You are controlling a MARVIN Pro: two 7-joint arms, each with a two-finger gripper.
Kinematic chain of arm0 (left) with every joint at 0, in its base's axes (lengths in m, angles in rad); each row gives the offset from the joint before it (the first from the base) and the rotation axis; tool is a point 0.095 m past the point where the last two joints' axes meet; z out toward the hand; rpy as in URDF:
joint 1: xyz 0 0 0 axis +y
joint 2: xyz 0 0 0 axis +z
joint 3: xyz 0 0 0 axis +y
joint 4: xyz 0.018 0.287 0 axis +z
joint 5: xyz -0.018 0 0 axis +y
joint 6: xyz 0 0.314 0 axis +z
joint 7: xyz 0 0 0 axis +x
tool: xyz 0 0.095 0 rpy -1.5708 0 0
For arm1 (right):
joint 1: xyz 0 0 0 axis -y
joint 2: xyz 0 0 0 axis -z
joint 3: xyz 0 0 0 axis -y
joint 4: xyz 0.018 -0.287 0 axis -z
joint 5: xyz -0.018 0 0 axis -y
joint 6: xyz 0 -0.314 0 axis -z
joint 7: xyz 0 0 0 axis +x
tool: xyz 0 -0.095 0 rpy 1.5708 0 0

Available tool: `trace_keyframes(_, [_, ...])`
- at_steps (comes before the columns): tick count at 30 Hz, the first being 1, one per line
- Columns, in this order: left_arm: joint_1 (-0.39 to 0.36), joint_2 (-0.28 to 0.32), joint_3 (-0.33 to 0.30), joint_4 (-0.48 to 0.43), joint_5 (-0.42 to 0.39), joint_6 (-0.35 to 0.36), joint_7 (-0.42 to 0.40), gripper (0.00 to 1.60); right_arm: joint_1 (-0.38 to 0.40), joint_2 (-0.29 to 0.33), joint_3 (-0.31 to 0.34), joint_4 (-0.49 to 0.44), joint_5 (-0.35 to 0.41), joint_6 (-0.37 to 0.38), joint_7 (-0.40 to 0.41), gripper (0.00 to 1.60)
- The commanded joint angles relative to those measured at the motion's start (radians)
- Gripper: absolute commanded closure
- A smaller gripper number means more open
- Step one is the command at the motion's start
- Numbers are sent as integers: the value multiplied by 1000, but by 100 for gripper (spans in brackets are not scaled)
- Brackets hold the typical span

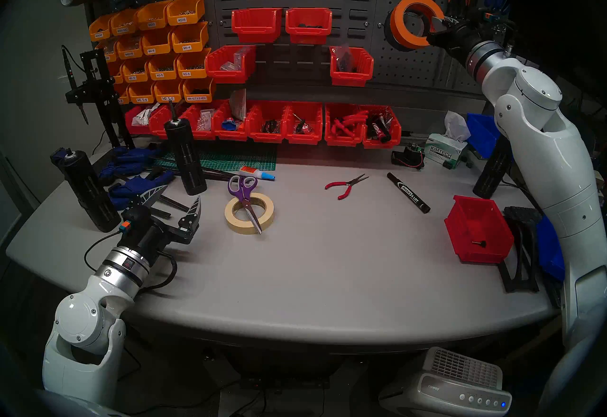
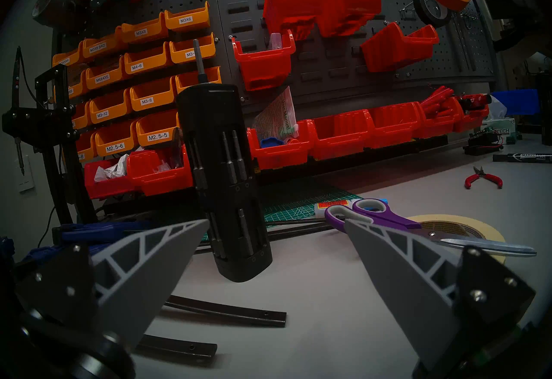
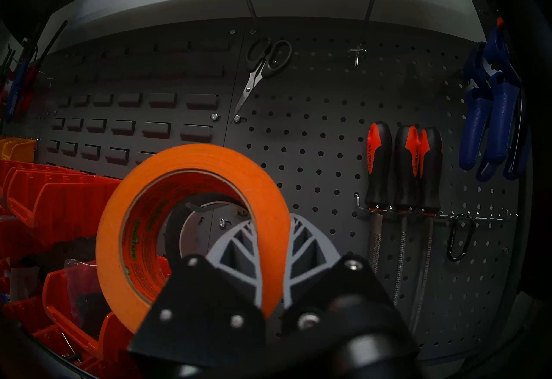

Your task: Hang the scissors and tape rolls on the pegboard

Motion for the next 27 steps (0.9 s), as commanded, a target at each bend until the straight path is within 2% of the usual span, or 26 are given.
trace_keyframes(1, [-2,0,2,-12,0,-5,-1,0,118,-55,7,13,-63,15,7,160])
trace_keyframes(4, [-2,0,2,-12,0,-5,-1,0,156,-78,-15,37,-89,33,13,160])
trace_keyframes(5, [-2,0,2,-12,0,-5,-1,0,124,-85,10,24,-100,30,15,160])
trace_keyframes(13, [-2,0,2,-13,0,-5,-1,0,185,-141,-13,71,-165,62,33,160])
trace_keyframes(19, [-2,0,2,-13,0,-5,-1,0,222,-157,-35,100,-227,96,39,160])
trace_keyframes(27, [-1,0,2,-14,0,-6,-1,0,260,-156,-59,137,-248,121,48,160])
